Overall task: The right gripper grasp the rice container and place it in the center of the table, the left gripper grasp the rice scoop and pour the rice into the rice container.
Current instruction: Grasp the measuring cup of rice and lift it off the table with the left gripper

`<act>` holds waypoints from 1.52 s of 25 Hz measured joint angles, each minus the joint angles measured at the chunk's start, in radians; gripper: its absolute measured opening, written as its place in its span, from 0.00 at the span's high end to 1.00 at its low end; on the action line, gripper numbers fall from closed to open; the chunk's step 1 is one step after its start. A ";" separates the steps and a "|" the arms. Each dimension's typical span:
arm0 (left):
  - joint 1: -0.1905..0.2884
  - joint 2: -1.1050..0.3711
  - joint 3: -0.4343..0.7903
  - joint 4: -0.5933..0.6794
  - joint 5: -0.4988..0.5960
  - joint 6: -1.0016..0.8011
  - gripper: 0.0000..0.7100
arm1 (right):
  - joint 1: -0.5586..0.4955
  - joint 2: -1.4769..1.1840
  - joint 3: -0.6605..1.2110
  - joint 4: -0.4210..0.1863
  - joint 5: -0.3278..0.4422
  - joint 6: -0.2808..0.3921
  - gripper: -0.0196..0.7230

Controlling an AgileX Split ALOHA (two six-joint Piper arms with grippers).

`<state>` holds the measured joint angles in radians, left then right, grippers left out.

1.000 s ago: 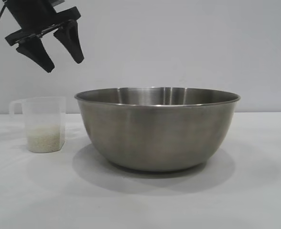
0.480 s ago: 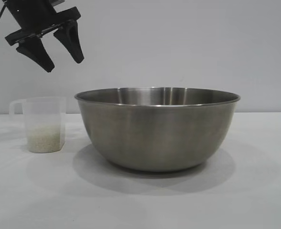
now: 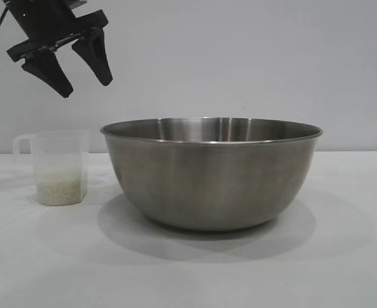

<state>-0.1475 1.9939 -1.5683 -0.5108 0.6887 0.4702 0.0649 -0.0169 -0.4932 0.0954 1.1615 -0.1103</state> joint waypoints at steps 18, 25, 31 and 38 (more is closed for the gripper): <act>0.000 0.000 0.000 0.000 0.000 0.000 0.27 | -0.001 0.000 0.004 0.000 -0.013 0.000 0.33; 0.000 0.000 0.000 0.000 0.004 0.000 0.27 | -0.001 0.000 0.004 0.000 -0.014 0.000 0.33; 0.000 -0.018 0.000 0.006 0.020 0.000 0.27 | -0.001 0.000 0.004 0.000 -0.014 0.000 0.33; -0.002 -0.092 0.000 0.105 0.107 -0.050 0.27 | -0.001 0.000 0.004 0.000 -0.014 0.000 0.33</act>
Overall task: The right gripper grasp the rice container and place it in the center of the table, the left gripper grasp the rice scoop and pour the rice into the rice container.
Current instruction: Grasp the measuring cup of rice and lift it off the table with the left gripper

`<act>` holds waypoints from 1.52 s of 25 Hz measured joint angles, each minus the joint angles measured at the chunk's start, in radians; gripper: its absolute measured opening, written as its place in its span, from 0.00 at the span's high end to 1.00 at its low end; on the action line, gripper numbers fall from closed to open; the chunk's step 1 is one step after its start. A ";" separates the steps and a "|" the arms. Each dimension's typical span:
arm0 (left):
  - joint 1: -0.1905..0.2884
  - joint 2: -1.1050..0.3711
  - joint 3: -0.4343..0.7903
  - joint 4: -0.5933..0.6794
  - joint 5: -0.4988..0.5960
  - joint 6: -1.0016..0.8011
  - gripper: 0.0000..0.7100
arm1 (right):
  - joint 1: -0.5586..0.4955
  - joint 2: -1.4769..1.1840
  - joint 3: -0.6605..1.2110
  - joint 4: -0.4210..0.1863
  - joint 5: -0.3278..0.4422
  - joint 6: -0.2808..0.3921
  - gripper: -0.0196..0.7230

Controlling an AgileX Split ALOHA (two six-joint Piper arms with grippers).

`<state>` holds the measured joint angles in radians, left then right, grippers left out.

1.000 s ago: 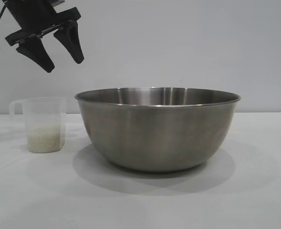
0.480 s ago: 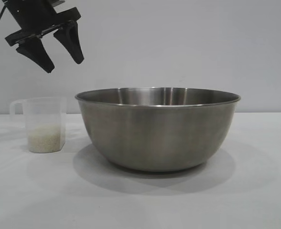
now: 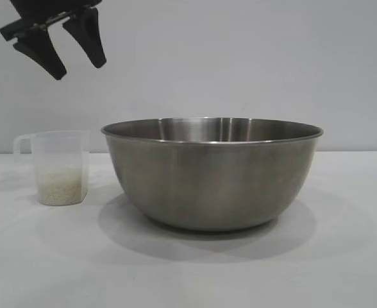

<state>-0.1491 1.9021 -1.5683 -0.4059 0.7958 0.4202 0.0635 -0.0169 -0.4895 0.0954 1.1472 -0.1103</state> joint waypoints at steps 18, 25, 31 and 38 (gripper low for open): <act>0.000 -0.234 0.062 0.295 0.227 -0.325 0.27 | 0.000 0.000 0.000 0.000 0.000 0.000 0.33; 0.000 -0.378 0.242 0.293 0.227 -0.330 0.27 | 0.000 0.000 0.000 0.000 -0.001 0.000 0.33; 0.000 -0.560 0.447 0.230 0.149 -0.332 0.27 | 0.000 0.000 0.000 0.002 -0.001 0.000 0.33; 0.000 -0.774 0.689 0.207 -0.040 -0.332 0.27 | 0.000 0.000 0.000 0.002 -0.001 0.000 0.33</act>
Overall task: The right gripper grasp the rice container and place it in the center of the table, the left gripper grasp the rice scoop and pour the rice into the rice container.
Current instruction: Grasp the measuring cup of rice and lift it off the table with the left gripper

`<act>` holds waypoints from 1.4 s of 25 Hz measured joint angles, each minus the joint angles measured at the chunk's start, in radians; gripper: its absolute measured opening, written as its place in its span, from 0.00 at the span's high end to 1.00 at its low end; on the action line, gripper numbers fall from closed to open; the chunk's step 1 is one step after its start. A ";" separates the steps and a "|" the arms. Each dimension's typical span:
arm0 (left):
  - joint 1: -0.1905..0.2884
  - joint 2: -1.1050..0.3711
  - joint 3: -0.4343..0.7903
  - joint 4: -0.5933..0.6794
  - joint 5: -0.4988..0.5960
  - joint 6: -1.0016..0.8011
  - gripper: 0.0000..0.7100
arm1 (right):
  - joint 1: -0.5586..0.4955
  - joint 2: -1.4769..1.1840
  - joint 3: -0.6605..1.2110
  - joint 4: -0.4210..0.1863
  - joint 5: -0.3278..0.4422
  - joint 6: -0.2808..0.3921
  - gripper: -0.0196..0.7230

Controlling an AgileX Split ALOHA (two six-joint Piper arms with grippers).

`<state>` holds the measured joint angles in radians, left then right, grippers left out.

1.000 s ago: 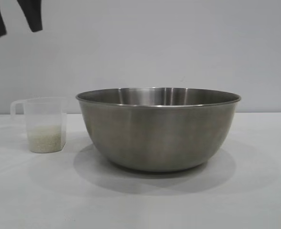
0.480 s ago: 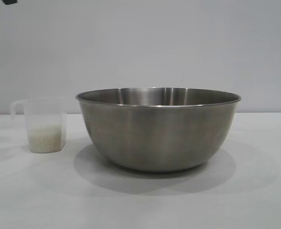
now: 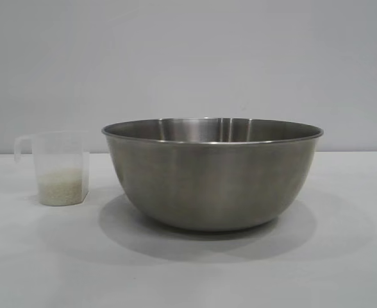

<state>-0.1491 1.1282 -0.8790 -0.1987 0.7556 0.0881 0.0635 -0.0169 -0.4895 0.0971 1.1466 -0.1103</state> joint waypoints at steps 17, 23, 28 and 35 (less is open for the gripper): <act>-0.020 -0.117 0.490 -0.351 -0.563 0.274 0.27 | 0.000 0.000 0.000 0.000 0.000 0.000 0.33; -0.172 -0.117 0.603 -0.381 -0.831 0.290 0.27 | 0.000 0.000 0.000 0.000 0.000 0.000 0.33; -0.266 -0.117 0.682 -0.385 -1.025 0.292 0.27 | 0.000 0.000 0.000 0.000 0.000 0.000 0.33; -0.276 -0.117 0.697 -0.389 -1.051 0.292 0.27 | 0.000 0.000 0.000 0.000 0.000 0.000 0.33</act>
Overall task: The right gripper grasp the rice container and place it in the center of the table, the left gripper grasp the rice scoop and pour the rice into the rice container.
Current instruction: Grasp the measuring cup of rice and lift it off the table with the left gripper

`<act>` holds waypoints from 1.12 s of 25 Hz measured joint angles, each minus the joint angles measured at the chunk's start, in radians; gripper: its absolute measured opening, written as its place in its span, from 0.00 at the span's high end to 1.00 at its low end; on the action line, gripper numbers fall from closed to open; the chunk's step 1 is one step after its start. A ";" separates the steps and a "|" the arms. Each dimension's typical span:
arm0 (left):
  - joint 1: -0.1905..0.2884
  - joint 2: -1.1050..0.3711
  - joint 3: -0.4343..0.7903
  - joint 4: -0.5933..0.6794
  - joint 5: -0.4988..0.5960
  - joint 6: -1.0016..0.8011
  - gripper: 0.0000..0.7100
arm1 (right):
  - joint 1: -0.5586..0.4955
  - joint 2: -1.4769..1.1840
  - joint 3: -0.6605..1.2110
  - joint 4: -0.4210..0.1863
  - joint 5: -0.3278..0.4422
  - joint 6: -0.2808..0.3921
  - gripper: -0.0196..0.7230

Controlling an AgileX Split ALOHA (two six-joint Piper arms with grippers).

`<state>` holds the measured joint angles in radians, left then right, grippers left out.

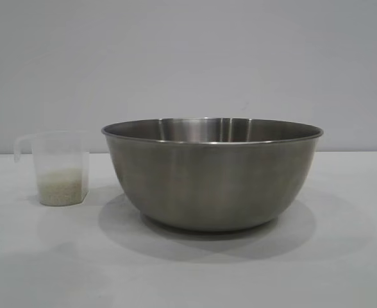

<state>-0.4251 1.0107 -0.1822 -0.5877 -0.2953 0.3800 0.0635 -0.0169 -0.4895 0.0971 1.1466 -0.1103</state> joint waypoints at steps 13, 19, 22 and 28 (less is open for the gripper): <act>0.000 0.216 0.000 0.054 -0.242 -0.104 0.27 | 0.000 0.000 0.000 0.000 0.000 0.000 0.33; 0.000 0.359 0.000 0.262 -0.428 -0.278 0.27 | 0.000 0.000 0.000 0.000 0.000 0.000 0.33; 0.000 0.433 0.002 0.295 -0.501 -0.305 0.35 | 0.000 0.000 0.000 0.000 0.000 0.000 0.33; 0.000 0.547 0.057 0.347 -0.759 -0.372 0.36 | 0.000 0.000 0.000 0.000 0.000 0.000 0.33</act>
<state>-0.4251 1.5575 -0.1253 -0.2411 -1.0544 0.0084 0.0635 -0.0169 -0.4895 0.0971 1.1466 -0.1103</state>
